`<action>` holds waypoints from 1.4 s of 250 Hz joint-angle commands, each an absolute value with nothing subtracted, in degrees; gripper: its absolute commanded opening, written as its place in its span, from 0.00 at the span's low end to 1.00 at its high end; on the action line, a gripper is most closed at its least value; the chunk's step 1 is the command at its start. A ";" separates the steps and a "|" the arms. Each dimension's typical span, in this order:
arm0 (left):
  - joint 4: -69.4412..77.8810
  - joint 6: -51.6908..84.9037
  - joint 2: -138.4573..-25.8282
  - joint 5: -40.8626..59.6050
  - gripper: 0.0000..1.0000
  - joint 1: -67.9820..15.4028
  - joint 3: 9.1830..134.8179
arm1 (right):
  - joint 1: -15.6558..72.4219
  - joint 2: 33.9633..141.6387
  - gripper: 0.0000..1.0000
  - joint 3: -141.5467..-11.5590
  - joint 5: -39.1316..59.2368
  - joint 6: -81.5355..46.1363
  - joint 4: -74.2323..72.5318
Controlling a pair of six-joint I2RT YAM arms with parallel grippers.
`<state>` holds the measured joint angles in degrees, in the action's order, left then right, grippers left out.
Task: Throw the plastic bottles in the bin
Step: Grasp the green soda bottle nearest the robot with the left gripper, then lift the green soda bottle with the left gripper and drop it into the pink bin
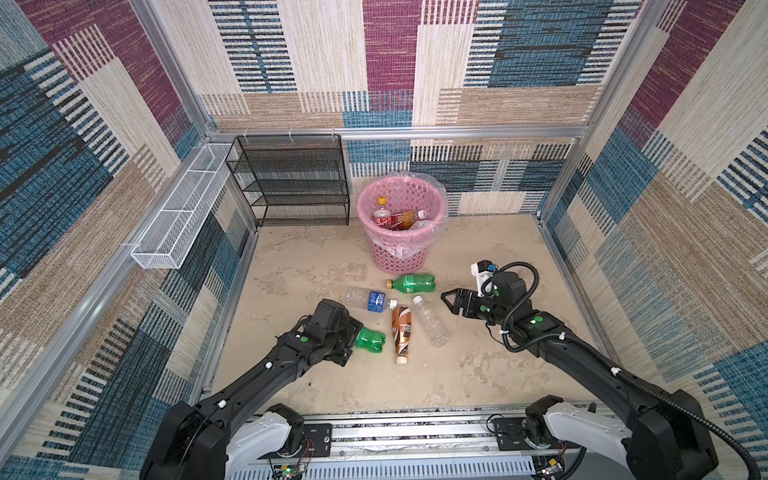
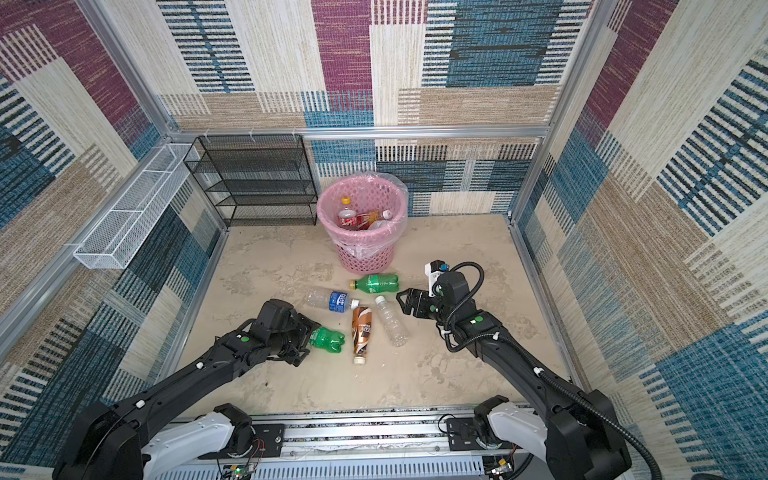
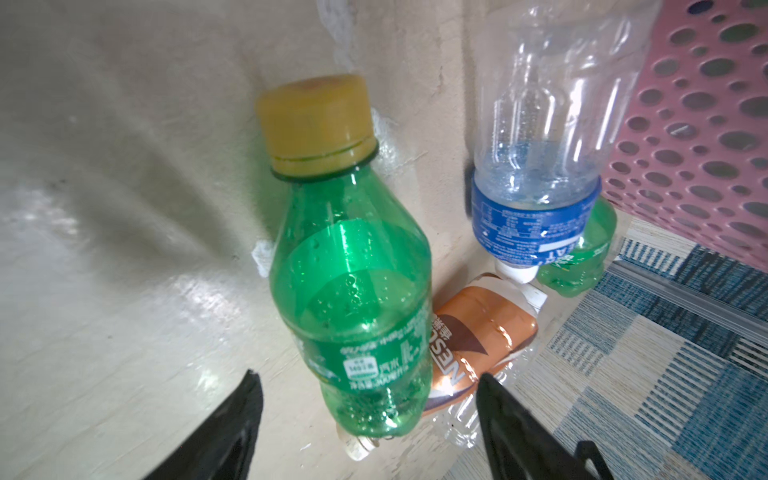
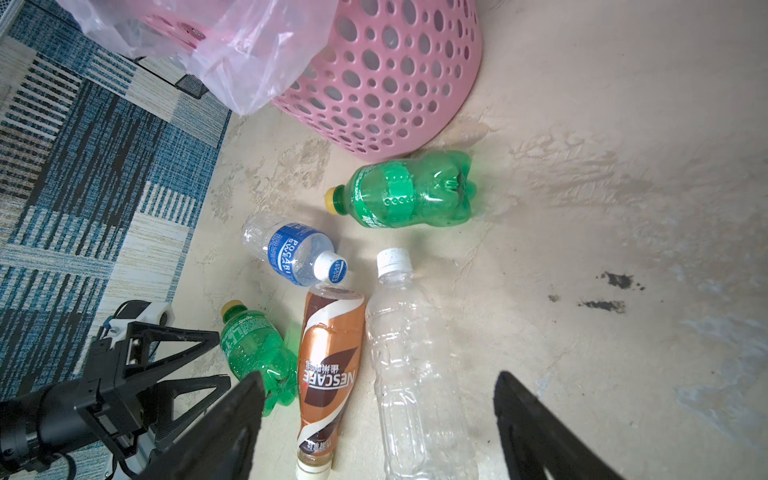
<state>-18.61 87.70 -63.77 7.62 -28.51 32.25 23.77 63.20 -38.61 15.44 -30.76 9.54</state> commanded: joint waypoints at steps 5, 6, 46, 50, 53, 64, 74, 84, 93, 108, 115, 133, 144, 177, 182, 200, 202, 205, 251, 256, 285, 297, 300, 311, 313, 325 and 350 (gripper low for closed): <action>-16.63 85.96 -65.88 7.61 0.82 -28.46 32.93 | 23.82 63.35 0.87 -38.73 15.75 -31.01 7.07; -16.58 85.96 -65.94 7.63 0.82 -28.47 32.94 | 23.82 63.32 0.87 -38.75 15.79 -30.97 7.05; -15.01 85.74 -67.66 7.41 0.82 -28.47 32.72 | 23.81 63.65 0.87 -39.02 15.82 -30.91 7.04; -14.89 85.70 -67.80 7.33 0.82 -28.47 32.78 | 23.82 63.63 0.87 -39.02 15.83 -30.89 7.05; -14.86 85.62 -67.96 7.32 0.82 -28.48 32.78 | 23.80 63.59 0.87 -38.98 15.84 -30.80 7.03; -14.45 85.14 -68.47 7.38 0.82 -28.48 32.95 | 23.80 63.72 0.87 -38.99 15.82 -30.82 6.99; -14.50 84.57 -69.18 7.60 0.82 -28.47 33.45 | 23.82 63.79 0.87 -39.04 15.92 -30.83 6.90; -14.69 83.95 -69.97 7.86 0.82 -28.39 33.92 | 23.79 63.79 0.87 -39.02 15.99 -30.78 6.84; -14.61 83.45 -70.63 8.15 0.82 -28.39 34.16 | 23.80 63.87 0.87 -39.01 16.09 -30.82 6.77; -14.17 83.16 -71.66 8.68 0.82 -28.37 34.32 | 23.82 63.89 0.87 -39.07 16.08 -30.80 6.77; -14.04 83.06 -72.11 8.87 0.82 -28.38 34.36 | 23.82 63.90 0.87 -39.11 16.06 -30.82 6.77; -13.71 82.76 -72.84 9.06 0.82 -28.28 34.27 | 23.82 63.86 0.87 -39.06 16.11 -30.73 6.77; -13.63 82.48 -73.19 8.97 0.82 -28.30 34.27 | 23.82 63.86 0.87 -39.05 16.02 -30.66 6.85; -14.11 80.78 -74.04 8.97 0.79 -27.97 34.36 | 23.81 63.69 0.87 -38.88 16.00 -30.49 6.77; -14.43 80.40 -74.13 8.96 0.78 -27.88 34.49 | 23.82 63.72 0.87 -38.92 15.91 -30.43 6.77; -15.13 78.98 -74.18 9.07 0.75 -27.61 34.63 | 23.82 63.68 0.87 -38.93 15.97 -30.15 6.85; -15.23 78.79 -74.20 9.06 0.75 -27.56 34.65 | 23.82 63.64 0.87 -38.94 15.95 -30.19 6.86; -15.38 78.56 -74.19 9.05 0.75 -27.59 34.66 | 23.82 63.63 0.87 -38.84 15.95 -30.15 6.86; -16.85 75.13 -73.07 9.64 0.68 -26.72 33.81 | 23.82 63.67 0.86 -38.53 15.96 -30.02 6.53; -16.87 74.87 -72.84 9.65 0.68 -26.59 33.63 | 23.80 63.63 0.86 -38.44 16.01 -30.02 6.45; -18.20 72.66 -71.90 9.76 0.67 -26.04 33.05 | 23.77 63.76 0.86 -38.47 16.07 -30.05 6.44; -18.62 71.39 -71.65 10.08 0.67 -25.83 32.96 | 23.81 63.81 0.86 -38.45 16.08 -30.15 6.38; -18.63 70.96 -71.67 10.26 0.66 -25.77 32.96 | 23.82 63.81 0.86 -38.59 16.06 -30.06 6.41; -18.98 69.32 -71.71 10.84 0.65 -25.57 33.09 | 23.82 63.81 0.85 -38.56 16.08 -29.98 6.50; -19.16 69.03 -71.65 11.02 0.65 -25.57 33.12 | 23.82 63.85 0.85 -38.58 16.08 -29.99 6.50; -19.74 66.93 -71.88 12.21 0.65 -25.28 33.57 | 23.82 63.78 0.85 -38.52 16.10 -29.99 6.49; -22.34 61.82 -71.86 14.05 0.63 -25.00 34.99 | 23.81 63.81 0.85 -38.58 15.97 -29.98 6.76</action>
